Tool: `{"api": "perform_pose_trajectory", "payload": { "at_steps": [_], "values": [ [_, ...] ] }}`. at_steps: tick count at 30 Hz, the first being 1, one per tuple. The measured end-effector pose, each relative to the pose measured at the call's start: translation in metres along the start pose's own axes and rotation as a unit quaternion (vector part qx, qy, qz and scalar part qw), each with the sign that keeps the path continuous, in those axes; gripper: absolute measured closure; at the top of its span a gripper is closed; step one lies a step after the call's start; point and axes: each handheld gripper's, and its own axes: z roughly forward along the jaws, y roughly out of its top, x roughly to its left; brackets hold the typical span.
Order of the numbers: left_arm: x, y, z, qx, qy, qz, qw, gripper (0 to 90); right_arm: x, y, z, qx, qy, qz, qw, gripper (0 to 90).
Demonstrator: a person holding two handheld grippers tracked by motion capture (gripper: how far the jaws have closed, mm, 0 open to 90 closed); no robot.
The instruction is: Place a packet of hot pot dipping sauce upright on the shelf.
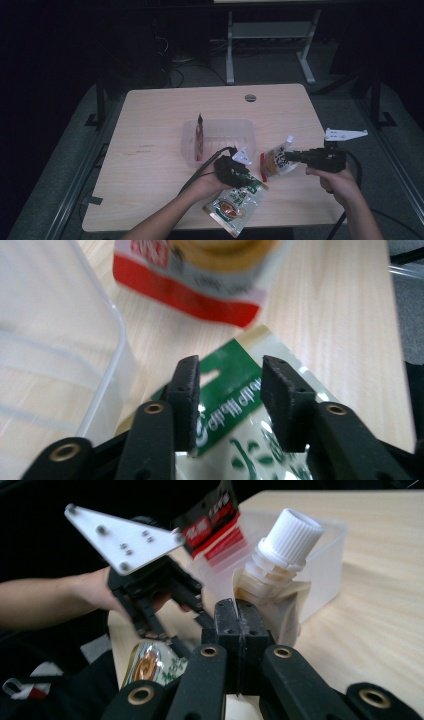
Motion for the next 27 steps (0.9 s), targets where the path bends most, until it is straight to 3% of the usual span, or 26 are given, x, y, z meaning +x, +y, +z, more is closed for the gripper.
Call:
{"api": "perform_pose_trajectory", "payload": {
  "at_steps": [5, 12, 21, 23, 27],
  "values": [
    [-0.005, -0.014, -0.024, 0.002, -0.01, -0.003, 0.9999, 49.4, 0.001, 0.004, -0.004, -0.021, -0.009, 0.002, 0.9997, 90.0],
    [-0.006, -0.046, -0.064, -0.013, -0.013, -0.03, 0.9994, 43.0, 0.004, 0.01, -0.006, -0.029, -0.026, 0.002, 0.9992, 89.9],
    [0.002, -0.097, -0.102, -0.021, 0.012, -0.083, 0.9962, 39.6, 0.013, 0.026, -0.006, -0.038, -0.036, -0.008, 0.9986, 89.9],
    [0.004, -0.107, -0.109, -0.012, 0.021, -0.082, 0.9964, 38.3, 0.015, 0.029, -0.005, -0.04, -0.035, -0.012, 0.9985, 89.9],
    [0.007, -0.127, -0.125, -0.018, 0.035, -0.104, 0.9938, 37.4, 0.018, 0.035, -0.002, -0.049, -0.033, -0.015, 0.9982, 90.0]
  ]
}}
